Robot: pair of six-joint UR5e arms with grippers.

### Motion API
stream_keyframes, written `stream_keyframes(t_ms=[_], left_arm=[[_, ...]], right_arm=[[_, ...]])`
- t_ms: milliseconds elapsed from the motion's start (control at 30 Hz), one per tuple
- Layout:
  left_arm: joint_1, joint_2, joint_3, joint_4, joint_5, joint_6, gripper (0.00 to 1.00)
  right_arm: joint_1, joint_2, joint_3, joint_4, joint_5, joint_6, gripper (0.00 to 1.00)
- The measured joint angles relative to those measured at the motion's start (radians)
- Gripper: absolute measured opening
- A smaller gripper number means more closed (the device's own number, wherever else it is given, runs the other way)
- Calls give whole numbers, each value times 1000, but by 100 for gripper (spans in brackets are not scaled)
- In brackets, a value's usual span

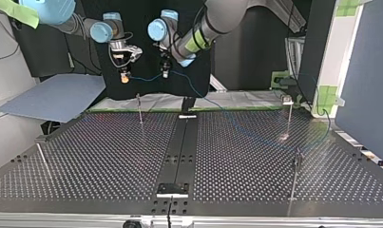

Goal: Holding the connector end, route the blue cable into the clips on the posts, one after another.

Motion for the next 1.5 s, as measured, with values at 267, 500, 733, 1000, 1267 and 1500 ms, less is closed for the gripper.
stream_keyframes(t_ms=[267, 500, 733, 1000, 1267, 1500], left_arm=[[-19, -35, 75, -25, -11, -10, 0], [-22, -55, 137, -39, -27, -21, 0], [-19, -61, 162, -41, -35, -25, 0], [-17, -80, 199, -50, -37, -22, 0], [-18, -115, 275, -105, -37, -14, 0], [-13, -144, 323, -119, -35, -16, 0]], right_arm=[[0, 0, -7, 2, -58, 0, 0], [-7, 0, -8, 7, -63, 8, 0], [-27, 0, -14, 16, -71, 24, 0], [-51, 0, -71, 88, -147, -4, 0], [-83, 0, -95, 169, -233, -25, 0], [-117, 0, -108, 184, -281, -24, 0]])
